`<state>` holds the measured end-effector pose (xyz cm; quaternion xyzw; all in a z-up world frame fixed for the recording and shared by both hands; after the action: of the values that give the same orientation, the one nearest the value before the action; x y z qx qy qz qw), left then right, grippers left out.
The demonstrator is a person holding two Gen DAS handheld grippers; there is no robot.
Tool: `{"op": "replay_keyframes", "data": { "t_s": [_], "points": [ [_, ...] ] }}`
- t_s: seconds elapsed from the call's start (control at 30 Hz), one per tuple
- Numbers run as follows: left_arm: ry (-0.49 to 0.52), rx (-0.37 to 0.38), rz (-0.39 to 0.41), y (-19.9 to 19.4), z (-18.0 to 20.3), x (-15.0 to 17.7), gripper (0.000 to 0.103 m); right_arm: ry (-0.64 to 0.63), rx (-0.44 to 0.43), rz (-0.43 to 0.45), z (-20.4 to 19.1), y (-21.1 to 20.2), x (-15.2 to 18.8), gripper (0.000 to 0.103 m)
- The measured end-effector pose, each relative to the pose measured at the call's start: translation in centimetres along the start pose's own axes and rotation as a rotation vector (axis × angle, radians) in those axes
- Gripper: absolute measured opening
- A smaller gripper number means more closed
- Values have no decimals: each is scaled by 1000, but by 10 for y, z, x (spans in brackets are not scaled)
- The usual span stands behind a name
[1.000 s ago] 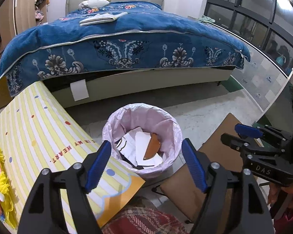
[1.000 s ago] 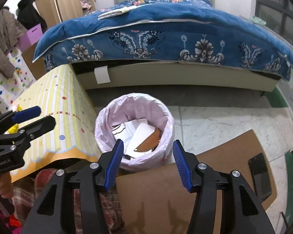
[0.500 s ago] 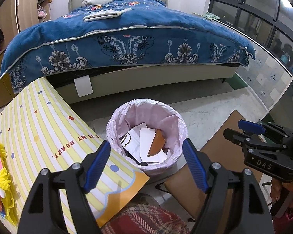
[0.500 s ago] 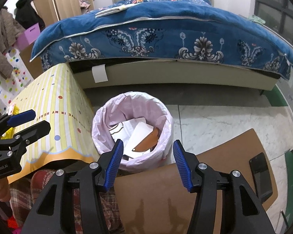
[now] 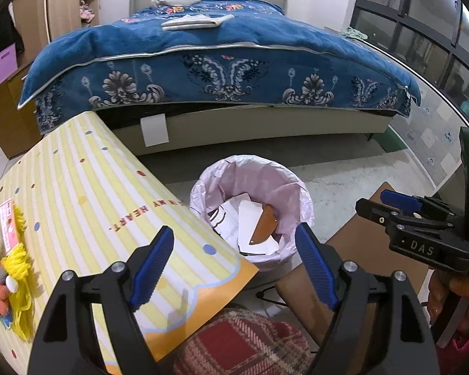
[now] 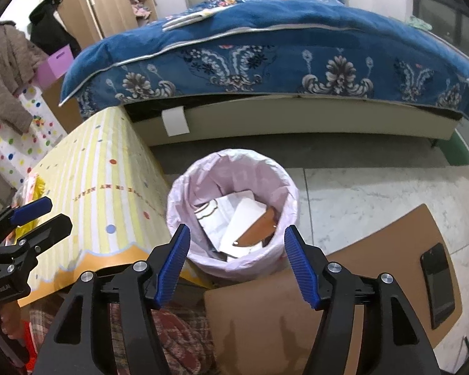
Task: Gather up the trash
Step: 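Return both tools to the table above the orange glove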
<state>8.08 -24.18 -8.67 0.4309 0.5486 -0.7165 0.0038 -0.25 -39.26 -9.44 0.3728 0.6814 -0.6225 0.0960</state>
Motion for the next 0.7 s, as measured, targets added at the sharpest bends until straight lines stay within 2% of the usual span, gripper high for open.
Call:
{"op": "replay_keyframes", "data": {
  "t_s": [0.13,0.3,0.5,0.57,0.63,0.7],
  "points": [
    [-13,-2,24,-11,-9,1,84,-27,-12,-3,-14,0,0,63],
    [-40,-18,47,-22,-25,4,84,-68,-34,-13,-37,3,0,63],
    [-116,-109,69,-41,-74,15,84,-173,-70,-14,-86,8,-6,63],
    [-145,-143,77,-50,-94,21,84,-216,-95,-10,-109,11,-9,59],
    [-178,-172,82,-59,-115,27,84,-262,-123,-1,-134,12,-12,47],
    [-219,-216,89,-71,-141,36,84,-302,-154,-1,-158,14,-13,42]
  ]
}}
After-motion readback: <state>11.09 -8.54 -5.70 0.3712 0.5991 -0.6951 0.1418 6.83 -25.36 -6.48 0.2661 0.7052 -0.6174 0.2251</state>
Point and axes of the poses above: each gripper's, at about its wrist camera, not at the fingertips, and y roughly the way its jaws point, z to its right, x to its underside, the point moved 6 cm from there along y, roughly the way its jaws point, and after that the axes turned 4 degrees about -x, right-handed, at the moved point
